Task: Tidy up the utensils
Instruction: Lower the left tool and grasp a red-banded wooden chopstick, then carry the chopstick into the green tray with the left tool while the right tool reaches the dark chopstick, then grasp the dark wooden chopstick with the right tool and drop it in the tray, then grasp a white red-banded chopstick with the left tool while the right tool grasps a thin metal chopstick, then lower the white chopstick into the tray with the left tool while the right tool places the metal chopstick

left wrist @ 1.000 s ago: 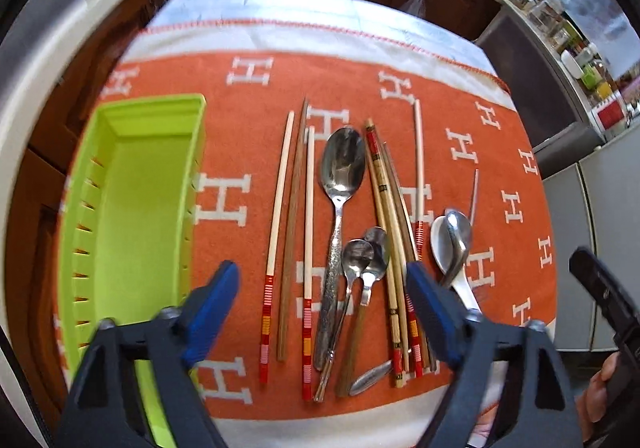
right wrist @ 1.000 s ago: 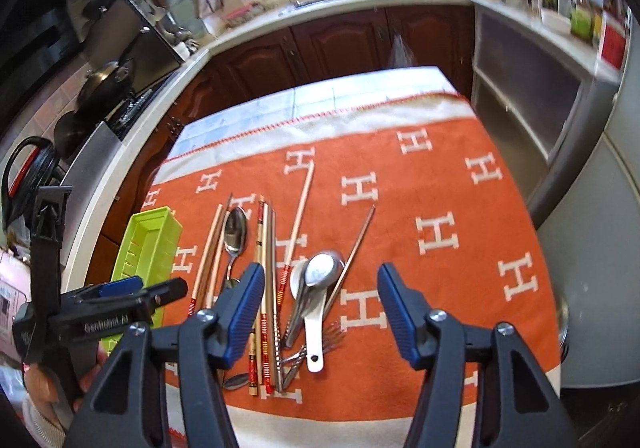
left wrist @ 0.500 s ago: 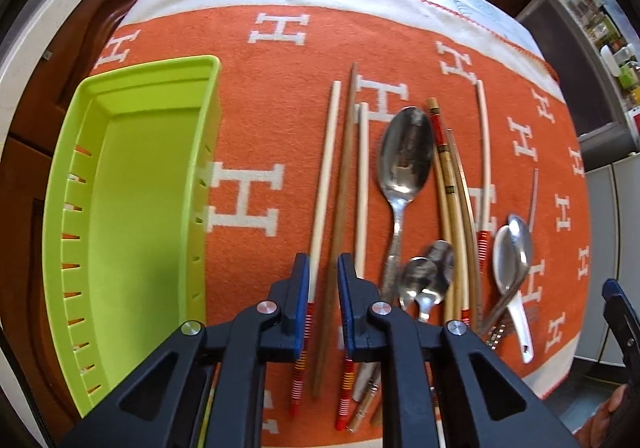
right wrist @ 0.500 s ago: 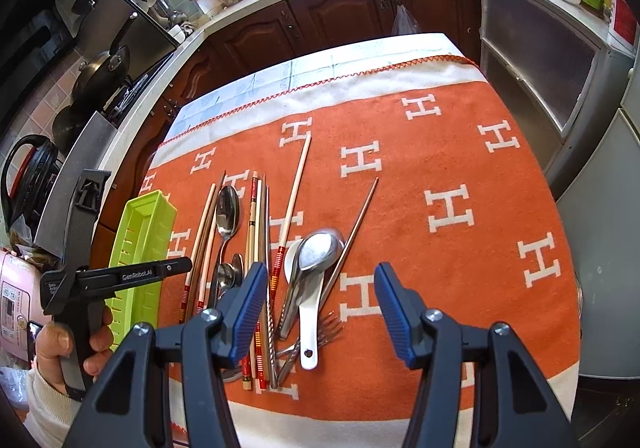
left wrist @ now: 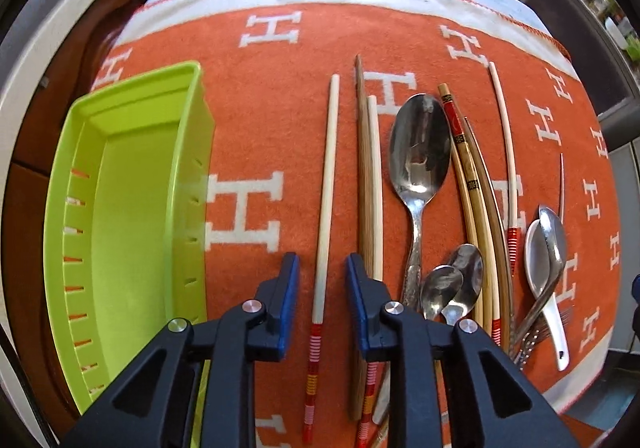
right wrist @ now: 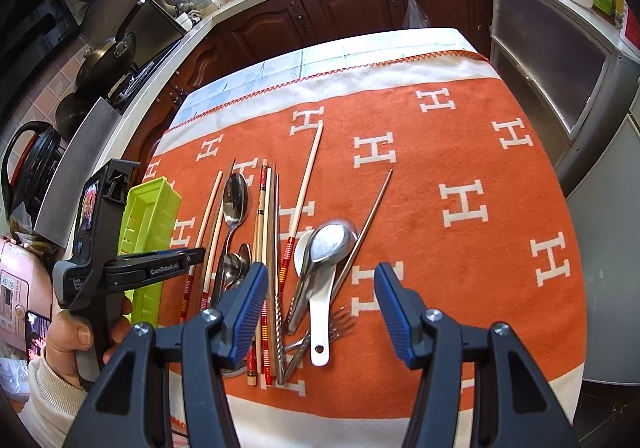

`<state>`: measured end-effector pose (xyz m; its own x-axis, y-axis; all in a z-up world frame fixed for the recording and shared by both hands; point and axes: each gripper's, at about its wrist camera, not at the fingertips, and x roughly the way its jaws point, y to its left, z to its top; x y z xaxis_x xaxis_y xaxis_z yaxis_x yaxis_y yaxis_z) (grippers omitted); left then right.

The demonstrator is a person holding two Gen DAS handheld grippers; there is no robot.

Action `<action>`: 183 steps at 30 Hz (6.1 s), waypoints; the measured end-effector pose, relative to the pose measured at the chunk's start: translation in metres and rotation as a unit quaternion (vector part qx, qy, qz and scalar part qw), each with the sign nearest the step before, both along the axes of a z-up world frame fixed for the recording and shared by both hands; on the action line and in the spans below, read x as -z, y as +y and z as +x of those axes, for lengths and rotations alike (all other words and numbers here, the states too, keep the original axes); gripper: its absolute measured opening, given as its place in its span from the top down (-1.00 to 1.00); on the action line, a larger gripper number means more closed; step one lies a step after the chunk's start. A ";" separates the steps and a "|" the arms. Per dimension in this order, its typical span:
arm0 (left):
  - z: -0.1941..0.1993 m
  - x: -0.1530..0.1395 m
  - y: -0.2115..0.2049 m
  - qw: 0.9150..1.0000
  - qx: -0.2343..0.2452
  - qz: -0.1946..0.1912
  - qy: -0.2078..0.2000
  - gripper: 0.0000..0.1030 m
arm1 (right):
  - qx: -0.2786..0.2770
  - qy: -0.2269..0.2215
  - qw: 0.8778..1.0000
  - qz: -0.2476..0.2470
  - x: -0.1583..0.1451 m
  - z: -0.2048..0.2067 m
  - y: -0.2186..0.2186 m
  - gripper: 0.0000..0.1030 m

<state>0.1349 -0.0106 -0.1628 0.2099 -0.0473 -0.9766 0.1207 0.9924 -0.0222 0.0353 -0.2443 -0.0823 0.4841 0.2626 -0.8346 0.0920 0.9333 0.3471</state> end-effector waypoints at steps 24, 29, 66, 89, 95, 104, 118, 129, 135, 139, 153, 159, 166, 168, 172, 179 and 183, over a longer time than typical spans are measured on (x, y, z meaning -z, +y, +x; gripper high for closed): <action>-0.054 -0.123 0.103 0.992 -0.031 -0.012 -0.123 0.94 | -0.102 0.031 0.993 0.043 0.001 0.040 0.087 0.27; -0.049 -0.088 0.131 0.996 -0.051 -0.002 -0.077 0.94 | -0.115 0.061 0.989 0.070 0.019 0.065 0.118 0.27; -0.054 -0.076 0.186 0.984 -0.138 0.017 -0.113 -0.36 | -0.069 0.169 0.982 0.042 0.074 0.103 0.171 0.88; -0.073 -0.096 0.199 0.976 -0.160 0.057 -0.134 -0.36 | -0.161 0.138 0.963 0.166 0.020 0.056 0.226 0.69; -0.074 -0.091 0.190 0.981 -0.143 0.050 -0.125 -0.36 | -0.147 0.126 0.969 0.152 0.017 0.057 0.198 0.69; -0.069 -0.097 0.154 0.988 -0.101 0.003 -0.121 -0.36 | -0.111 0.067 0.988 0.086 -0.004 0.052 0.136 0.52; -0.057 -0.088 0.043 0.994 0.012 -0.044 -0.104 -0.28 | -0.055 -0.002 0.998 0.015 -0.016 0.030 0.062 0.52; -0.027 -0.032 0.011 0.998 0.016 -0.039 -0.037 0.39 | -0.053 0.003 0.998 0.021 0.014 0.015 0.032 0.52; -0.016 -0.013 0.004 0.999 0.013 -0.032 -0.018 0.45 | -0.066 0.007 0.997 0.027 0.025 0.010 0.028 0.52; -0.010 -0.008 -0.002 0.999 0.017 -0.027 -0.020 0.45 | -0.072 0.009 0.997 0.036 0.030 0.011 0.027 0.52; -0.012 -0.003 -0.024 0.998 0.045 0.008 -0.053 0.36 | -0.085 0.029 0.995 0.051 0.046 0.025 0.033 0.52; -0.027 -0.007 -0.017 0.996 0.051 -0.008 -0.070 0.93 | -0.091 0.041 0.993 0.067 0.055 0.041 0.037 0.53; -0.030 -0.014 -0.001 0.997 0.035 -0.019 -0.059 0.94 | -0.092 0.069 0.990 0.075 0.069 0.066 0.041 0.83; -0.034 -0.024 0.007 0.997 0.033 -0.030 -0.065 0.94 | -0.093 0.079 0.989 0.078 0.073 0.069 0.041 0.85; -0.043 -0.056 0.024 0.995 0.030 -0.040 -0.091 0.93 | -0.097 0.096 0.987 0.083 0.079 0.071 0.043 0.86; -0.055 -0.095 0.069 0.991 -0.004 -0.020 -0.131 0.93 | -0.104 0.103 0.987 0.062 0.079 0.071 0.051 0.86; -0.056 -0.100 0.092 0.990 -0.032 0.003 -0.136 0.93 | -0.118 0.100 0.988 0.026 0.075 0.071 0.063 0.85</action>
